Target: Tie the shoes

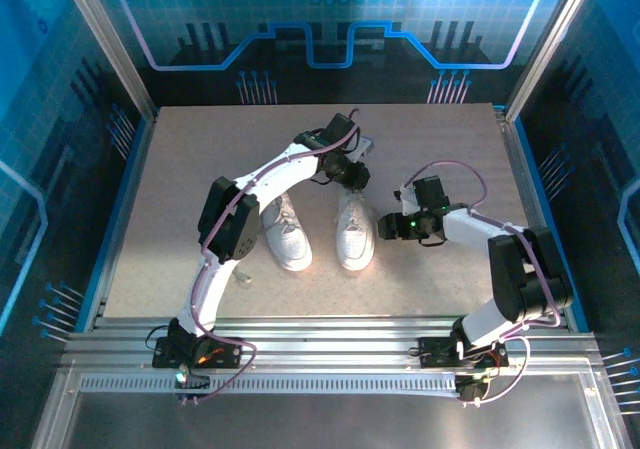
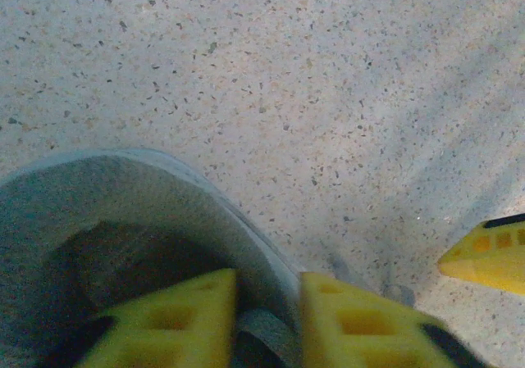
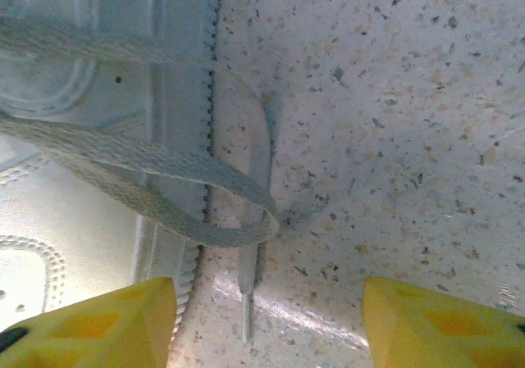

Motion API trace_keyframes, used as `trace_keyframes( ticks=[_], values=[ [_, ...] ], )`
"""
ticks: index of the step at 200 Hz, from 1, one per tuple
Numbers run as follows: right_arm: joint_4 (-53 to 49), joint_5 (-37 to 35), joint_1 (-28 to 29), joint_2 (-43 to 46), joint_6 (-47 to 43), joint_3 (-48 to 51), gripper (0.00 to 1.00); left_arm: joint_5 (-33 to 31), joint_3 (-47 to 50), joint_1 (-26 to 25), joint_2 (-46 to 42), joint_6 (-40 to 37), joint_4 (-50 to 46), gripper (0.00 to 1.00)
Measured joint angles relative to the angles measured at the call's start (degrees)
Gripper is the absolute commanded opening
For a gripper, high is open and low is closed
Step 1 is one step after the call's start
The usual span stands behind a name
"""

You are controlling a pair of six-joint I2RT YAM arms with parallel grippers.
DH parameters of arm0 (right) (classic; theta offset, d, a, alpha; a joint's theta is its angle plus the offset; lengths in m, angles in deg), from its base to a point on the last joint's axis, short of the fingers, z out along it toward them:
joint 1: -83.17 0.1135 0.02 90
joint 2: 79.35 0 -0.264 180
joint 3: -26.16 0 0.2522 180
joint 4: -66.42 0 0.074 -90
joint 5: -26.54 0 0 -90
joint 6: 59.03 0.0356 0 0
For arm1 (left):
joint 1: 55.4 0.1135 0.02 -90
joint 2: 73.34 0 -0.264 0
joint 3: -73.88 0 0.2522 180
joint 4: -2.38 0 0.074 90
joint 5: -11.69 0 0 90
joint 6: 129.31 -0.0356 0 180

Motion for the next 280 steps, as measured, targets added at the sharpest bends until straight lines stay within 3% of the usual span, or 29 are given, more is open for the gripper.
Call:
trace_keyframes(
  ticks=[75,88,120,138,208,280],
  values=[
    [4.68,0.04,0.04,-4.02,0.09,-2.95,0.56,-0.02,3.45,-0.07,-3.74,-0.11,1.86,0.01],
    [5.49,0.22,0.04,-4.90,-0.17,-3.50,0.47,0.17,4.07,-0.07,-4.74,0.39,2.19,0.00],
    [6.47,0.87,0.17,-6.14,-0.61,-4.00,0.11,1.22,5.29,0.28,-7.17,1.18,3.63,0.00],
    [6.45,-0.02,0.55,-5.77,-0.81,-3.98,0.00,2.36,7.21,0.87,-9.14,2.10,5.31,0.00],
    [5.49,-1.73,0.79,0.98,-1.22,-3.54,0.00,4.79,18.56,5.68,-17.99,4.83,12.68,0.00],
    [-5.31,-6.88,0.79,6.91,-5.84,-9.57,0.00,6.25,30.21,7.32,-24.50,7.02,18.18,0.00]
  ],
)
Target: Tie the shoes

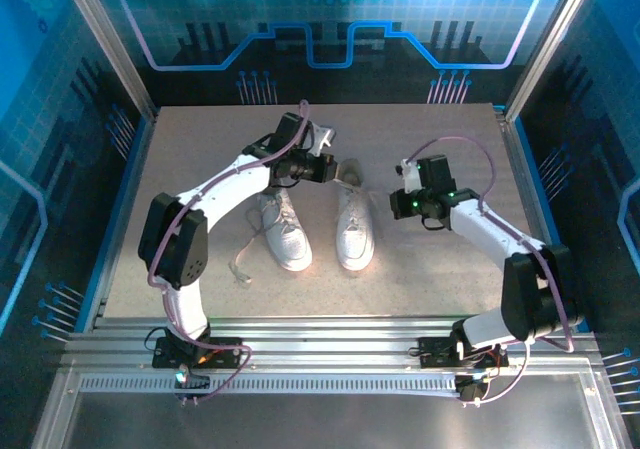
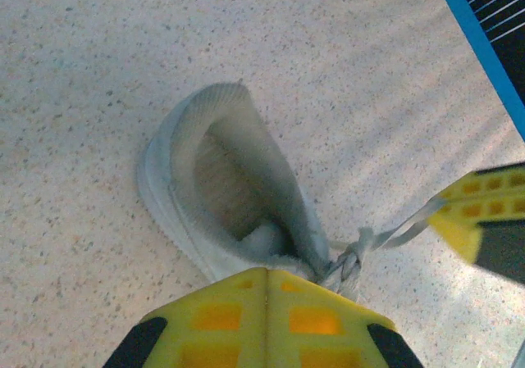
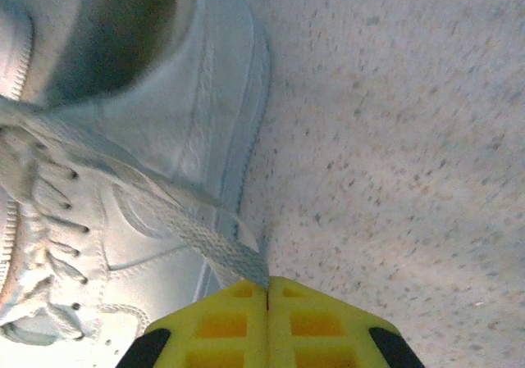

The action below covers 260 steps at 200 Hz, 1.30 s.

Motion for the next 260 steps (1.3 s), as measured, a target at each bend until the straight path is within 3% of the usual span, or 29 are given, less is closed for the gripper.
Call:
trace_keyframes(
  ticks=[49,122,260],
  values=[
    [-5.77,-1.49,0.00,0.52,-4.13,-4.74,0.00,2.10,7.67,2.89,-3.74,0.26,3.32,0.00],
    [-13.92,-4.17,-0.07,-7.39,-7.45,-11.82,0.00,4.09,17.49,4.72,-4.63,1.73,8.74,0.00],
    [-20.04,-10.27,-0.02,-11.52,-15.21,-20.52,0.00,5.42,21.09,7.50,-7.37,2.82,13.51,0.00]
  ],
)
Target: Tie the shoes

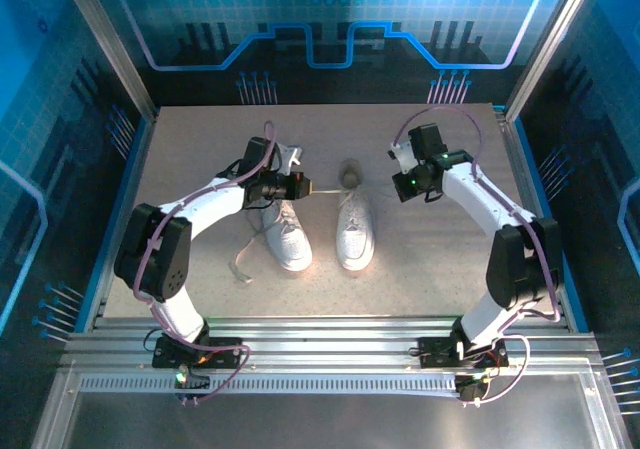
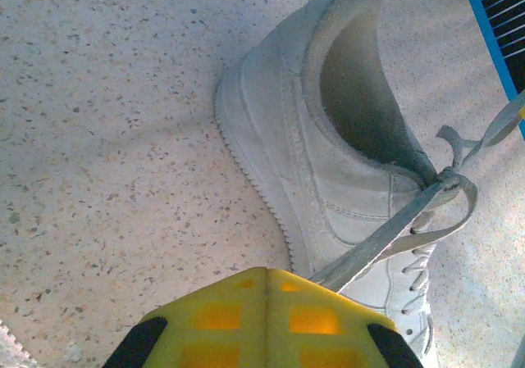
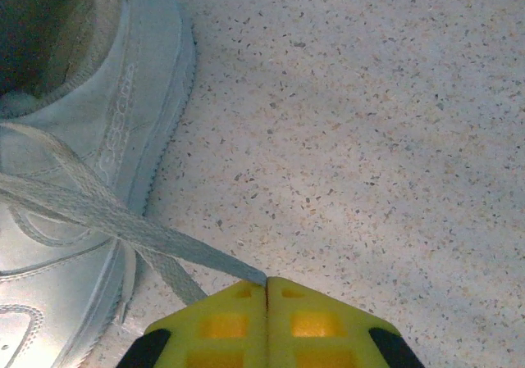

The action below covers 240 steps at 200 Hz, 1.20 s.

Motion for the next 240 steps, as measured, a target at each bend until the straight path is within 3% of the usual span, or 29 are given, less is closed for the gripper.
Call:
trace_keyframes(
  ticks=[161,183,240],
  values=[
    [-1.95,-1.07,0.11,-4.96,-10.34,-4.63,0.00,0.37,5.95,0.76,-2.89,0.17,1.38,0.00],
    [0.24,-0.76,-0.04,-3.13,-10.78,-2.40,0.19,0.57,5.95,0.98,-3.87,0.15,1.51,0.00],
    [6.34,7.39,-3.17,4.70,-4.33,3.56,0.50,1.64,5.79,1.73,-4.44,0.11,1.22,0.00]
  ],
)
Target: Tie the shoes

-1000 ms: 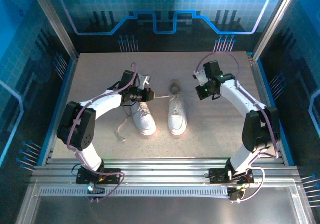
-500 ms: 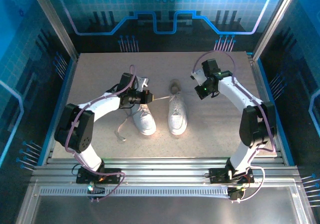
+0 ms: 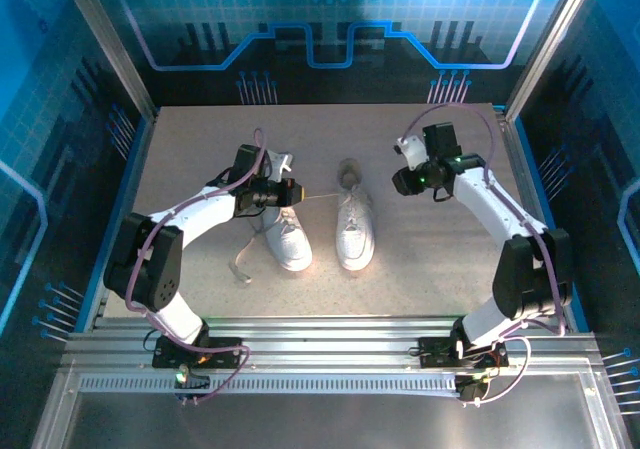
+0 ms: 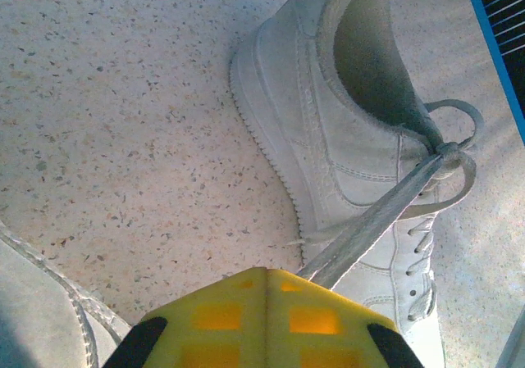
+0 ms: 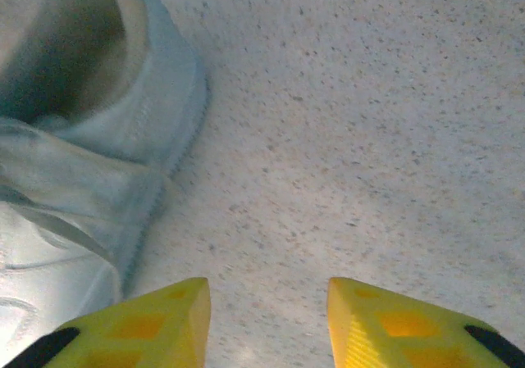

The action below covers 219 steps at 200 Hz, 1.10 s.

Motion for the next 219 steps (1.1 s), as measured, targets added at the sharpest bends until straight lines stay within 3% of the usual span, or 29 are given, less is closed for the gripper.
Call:
trace_keyframes(
  ticks=[45,151,167,188,219],
  values=[
    [6.29,8.41,-0.02,-0.76,9.86,4.94,0.58,0.28,-2.60,0.00,1.11,-1.38,-2.51,0.00],
    [19.91,19.87,0.24,-19.32,27.61,5.05,0.60,0.63,-7.78,0.00,3.43,-6.93,-8.98,0.00],
    [21.75,22.16,0.24,-20.79,29.27,4.98,0.48,0.63,-7.48,0.00,3.43,-7.37,-9.09,0.00],
    [23.89,24.26,0.48,-22.34,30.88,4.76,0.01,0.66,-6.47,0.00,3.43,-7.39,-9.09,0.00],
    [22.36,22.80,2.03,-21.77,31.67,4.94,0.00,0.70,-5.95,0.00,3.39,-7.32,-9.60,0.00]
  ],
)
